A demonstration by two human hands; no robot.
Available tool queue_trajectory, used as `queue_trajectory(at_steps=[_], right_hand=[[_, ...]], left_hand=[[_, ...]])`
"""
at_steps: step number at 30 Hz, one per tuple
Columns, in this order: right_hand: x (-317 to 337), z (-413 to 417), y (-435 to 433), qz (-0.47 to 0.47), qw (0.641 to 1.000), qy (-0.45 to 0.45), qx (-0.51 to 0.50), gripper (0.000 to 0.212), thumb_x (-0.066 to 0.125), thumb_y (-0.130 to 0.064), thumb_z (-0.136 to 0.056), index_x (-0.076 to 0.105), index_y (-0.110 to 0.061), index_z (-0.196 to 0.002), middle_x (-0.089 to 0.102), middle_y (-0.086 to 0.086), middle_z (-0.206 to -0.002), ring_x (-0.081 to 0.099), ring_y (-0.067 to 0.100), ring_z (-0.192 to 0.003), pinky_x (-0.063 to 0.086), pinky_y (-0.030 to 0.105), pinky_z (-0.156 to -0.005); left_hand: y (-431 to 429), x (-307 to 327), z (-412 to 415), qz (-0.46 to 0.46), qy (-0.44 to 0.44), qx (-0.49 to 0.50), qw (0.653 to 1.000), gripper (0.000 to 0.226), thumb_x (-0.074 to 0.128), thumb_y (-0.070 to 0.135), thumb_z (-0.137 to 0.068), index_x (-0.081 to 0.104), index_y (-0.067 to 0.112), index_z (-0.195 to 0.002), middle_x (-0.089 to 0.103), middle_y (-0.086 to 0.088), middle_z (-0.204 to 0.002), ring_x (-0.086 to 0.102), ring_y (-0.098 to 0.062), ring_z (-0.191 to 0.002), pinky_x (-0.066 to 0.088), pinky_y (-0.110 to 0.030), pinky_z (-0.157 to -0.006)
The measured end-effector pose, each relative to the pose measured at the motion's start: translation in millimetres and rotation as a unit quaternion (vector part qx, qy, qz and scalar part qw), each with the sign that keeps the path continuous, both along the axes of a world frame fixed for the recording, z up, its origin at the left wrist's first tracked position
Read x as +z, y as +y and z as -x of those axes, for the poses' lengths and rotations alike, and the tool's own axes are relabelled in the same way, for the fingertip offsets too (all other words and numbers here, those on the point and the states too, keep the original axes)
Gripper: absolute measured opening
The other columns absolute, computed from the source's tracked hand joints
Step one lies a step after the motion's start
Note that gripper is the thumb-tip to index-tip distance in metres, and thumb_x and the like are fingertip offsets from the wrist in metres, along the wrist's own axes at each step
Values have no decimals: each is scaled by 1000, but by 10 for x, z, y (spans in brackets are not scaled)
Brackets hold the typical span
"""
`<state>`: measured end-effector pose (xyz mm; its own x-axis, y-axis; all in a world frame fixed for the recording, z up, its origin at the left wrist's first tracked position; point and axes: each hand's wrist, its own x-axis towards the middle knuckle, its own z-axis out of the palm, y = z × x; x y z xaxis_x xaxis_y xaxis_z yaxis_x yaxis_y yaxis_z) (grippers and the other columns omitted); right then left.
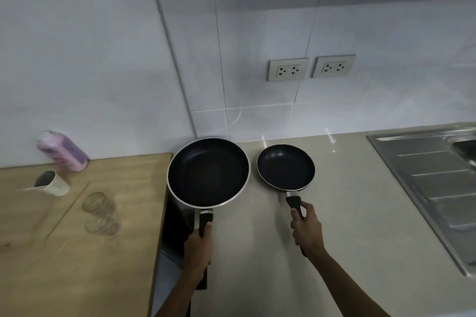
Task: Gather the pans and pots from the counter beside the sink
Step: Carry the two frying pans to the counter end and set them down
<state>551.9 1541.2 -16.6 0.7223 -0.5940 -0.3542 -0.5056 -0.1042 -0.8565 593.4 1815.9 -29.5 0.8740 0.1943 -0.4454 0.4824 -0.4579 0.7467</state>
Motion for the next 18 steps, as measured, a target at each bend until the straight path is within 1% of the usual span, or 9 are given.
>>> queue_trajectory(at_steps=[2,6,7,9,11,12,15,18], right_hand=[[-14,-39,-28,10,1000,0,5,30,54,-32,-100,49,-26,-129,66,14,-75,55,18,-48,43,23,-36],[-75,-116,-67,16,1000,3,14,29,54,-32,-100,49,-28,-128,66,15,-75,56,19,-49,43,25,-35],[-92,-135,-74,17,1000,5,15,29,54,-32,-99,50,-28,-128,66,15,-75,56,20,-50,43,25,-35],[-122,-175,-84,17,1000,7,16,29,54,-32,-99,50,-30,-128,66,14,-74,57,20,-50,44,25,-36],[-159,-222,-94,17,1000,7,20,29,54,-32,-99,50,-30,-127,66,13,-73,56,20,-50,43,25,-36],[-175,-245,-98,18,1000,7,23,29,54,-33,-99,49,-31,-128,66,12,-72,56,19,-49,43,24,-36],[-220,-294,-104,22,999,7,36,30,54,-33,-100,48,-31,-129,66,11,-72,57,19,-50,44,24,-36],[-269,-336,-102,27,998,11,50,31,53,-33,-100,46,-31,-131,66,9,-71,58,17,-49,44,23,-36]], left_hand=[[-41,-20,-26,10,1,9,1000,51,50,46,-102,59,8,-68,56,-7,-57,52,-17,-43,41,-26,-43],[-98,-37,-68,20,4,22,1000,50,50,44,-103,60,8,-70,56,-6,-57,51,-15,-42,40,-24,-40],[-102,-49,-79,15,4,23,1000,50,50,45,-103,60,8,-70,57,-6,-57,52,-16,-44,41,-25,-42],[-100,-74,-91,5,2,22,1000,51,49,45,-103,61,8,-70,59,-7,-60,56,-21,-50,45,-28,-51],[-94,-100,-102,-1,3,22,1000,49,49,45,-103,61,9,-72,62,-9,-65,60,-27,-60,50,-35,-61],[-88,-115,-105,-5,3,21,1000,48,49,45,-103,60,10,-73,63,-10,-66,61,-28,-62,51,-36,-64],[-82,-153,-104,-16,6,21,1000,51,48,47,-103,61,9,-70,62,-9,-64,62,-29,-60,50,-35,-61],[-103,-188,-112,-11,15,24,1000,51,48,47,-103,67,4,-83,64,-11,-71,62,-31,-66,52,-37,-65]])
